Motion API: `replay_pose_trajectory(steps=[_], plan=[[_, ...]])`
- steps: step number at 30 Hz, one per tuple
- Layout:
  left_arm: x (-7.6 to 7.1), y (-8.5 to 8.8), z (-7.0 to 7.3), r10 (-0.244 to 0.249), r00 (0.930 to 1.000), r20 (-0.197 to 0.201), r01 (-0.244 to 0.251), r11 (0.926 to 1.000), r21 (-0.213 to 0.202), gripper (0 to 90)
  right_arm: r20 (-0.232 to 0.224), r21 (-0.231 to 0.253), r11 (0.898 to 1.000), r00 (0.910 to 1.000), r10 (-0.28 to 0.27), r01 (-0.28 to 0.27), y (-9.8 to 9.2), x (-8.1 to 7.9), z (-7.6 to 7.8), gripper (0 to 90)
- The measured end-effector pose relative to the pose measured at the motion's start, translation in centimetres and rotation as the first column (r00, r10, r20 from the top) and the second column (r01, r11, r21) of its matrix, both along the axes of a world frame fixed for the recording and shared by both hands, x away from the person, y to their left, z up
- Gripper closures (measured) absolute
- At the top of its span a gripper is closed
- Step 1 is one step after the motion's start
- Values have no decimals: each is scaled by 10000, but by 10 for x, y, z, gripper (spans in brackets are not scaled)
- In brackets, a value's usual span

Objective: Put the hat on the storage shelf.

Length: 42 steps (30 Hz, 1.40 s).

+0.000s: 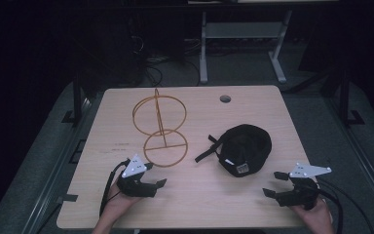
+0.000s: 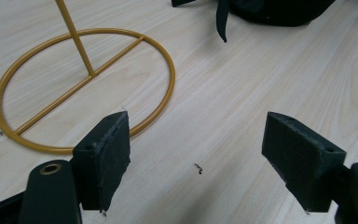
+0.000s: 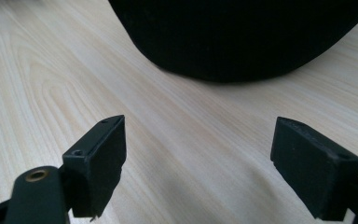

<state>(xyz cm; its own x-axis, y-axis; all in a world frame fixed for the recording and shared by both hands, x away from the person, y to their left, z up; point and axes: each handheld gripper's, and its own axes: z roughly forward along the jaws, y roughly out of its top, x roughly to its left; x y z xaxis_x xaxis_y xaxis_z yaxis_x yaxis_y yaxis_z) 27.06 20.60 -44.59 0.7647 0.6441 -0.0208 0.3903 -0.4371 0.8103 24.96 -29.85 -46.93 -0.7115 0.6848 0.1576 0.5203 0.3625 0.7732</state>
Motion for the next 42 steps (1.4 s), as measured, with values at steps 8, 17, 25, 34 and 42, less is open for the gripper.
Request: replay_pose_trajectory(steps=[8, 17, 25, 34, 42], plan=[[-1, -12, -2, -478, 9989, 22, 477, 9980, 405, 232, -20, -23, 9999, 9999, -121, 121, -3, 2, 0, 173], [-7, -28, 6, -1034, 9946, -10, 1034, 9944, 222, 204, -10, 55, 10000, 10000, -49, 49, -2, 0, 1, 173], [-4, -52, 12, -1502, 9886, -38, 1503, 9884, 230, 204, -2, 219, 9997, 9999, -107, 107, -6, 2, 1, 173], [0, -67, 28, -1777, 9841, -42, 1776, 9840, -132, 221, 71, 296, 9995, 9999, -88, 86, -4, -1, 3, 173], [7, -91, 40, -2303, 9731, -9, 2303, 9731, -83, 226, 70, 305, 9995, 9999, -84, 82, -4, 0, 3, 174]])
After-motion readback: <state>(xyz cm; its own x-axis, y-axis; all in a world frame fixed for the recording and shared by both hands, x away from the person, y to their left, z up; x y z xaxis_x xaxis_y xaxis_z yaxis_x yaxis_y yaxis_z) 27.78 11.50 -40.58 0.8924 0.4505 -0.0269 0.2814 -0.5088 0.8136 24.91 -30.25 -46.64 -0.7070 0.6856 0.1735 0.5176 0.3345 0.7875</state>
